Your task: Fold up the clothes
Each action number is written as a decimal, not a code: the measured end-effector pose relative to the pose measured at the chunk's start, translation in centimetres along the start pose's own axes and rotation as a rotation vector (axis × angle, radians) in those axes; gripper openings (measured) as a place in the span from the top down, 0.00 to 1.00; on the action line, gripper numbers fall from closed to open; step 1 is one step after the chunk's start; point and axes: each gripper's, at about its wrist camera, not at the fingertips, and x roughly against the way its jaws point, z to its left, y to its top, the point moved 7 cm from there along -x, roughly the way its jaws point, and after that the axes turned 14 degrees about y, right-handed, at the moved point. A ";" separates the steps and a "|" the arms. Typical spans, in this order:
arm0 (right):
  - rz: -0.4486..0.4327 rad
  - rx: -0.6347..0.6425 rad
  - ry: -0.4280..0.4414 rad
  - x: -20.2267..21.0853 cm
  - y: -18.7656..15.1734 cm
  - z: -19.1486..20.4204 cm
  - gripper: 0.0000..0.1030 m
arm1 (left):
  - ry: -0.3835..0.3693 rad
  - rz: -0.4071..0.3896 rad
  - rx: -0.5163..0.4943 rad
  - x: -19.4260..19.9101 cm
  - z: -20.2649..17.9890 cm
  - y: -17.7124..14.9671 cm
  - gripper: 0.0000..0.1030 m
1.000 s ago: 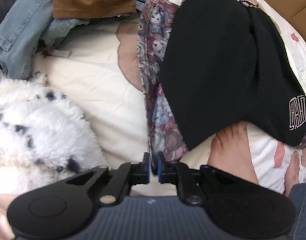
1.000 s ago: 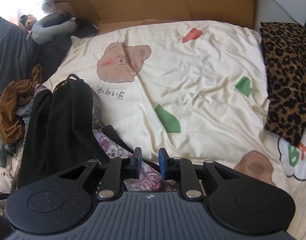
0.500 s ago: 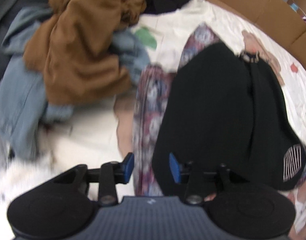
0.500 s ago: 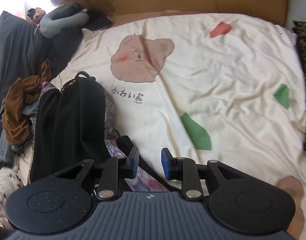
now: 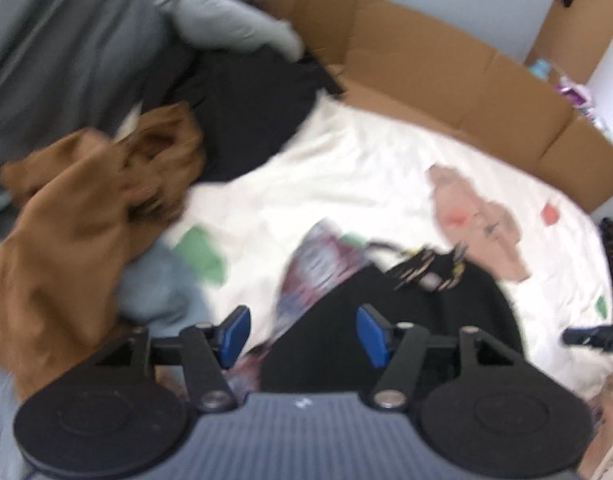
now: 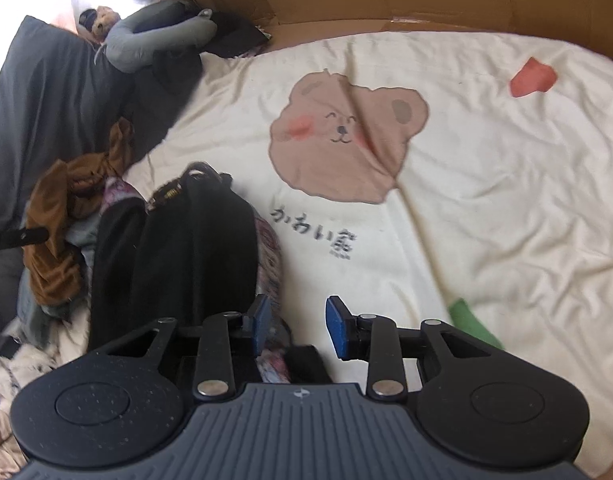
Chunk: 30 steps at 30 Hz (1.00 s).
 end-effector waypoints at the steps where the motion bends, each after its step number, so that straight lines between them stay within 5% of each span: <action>1: -0.003 -0.007 0.000 -0.3 0.1 0.0 0.62 | -0.009 0.002 -0.017 -0.4 -1.0 0.1 0.39; 6: -0.012 -0.042 0.004 -1.3 0.0 0.4 0.62 | -0.055 0.012 -0.104 -2.4 -5.7 0.6 0.24; 13: -0.047 -0.080 0.032 -1.5 -0.5 0.8 0.62 | -0.119 0.025 -0.225 -5.2 -12.4 1.2 0.23; 30: -0.108 -0.128 0.084 -1.7 0.3 0.3 0.61 | -0.111 0.077 -0.189 -8.5 -14.8 3.5 0.22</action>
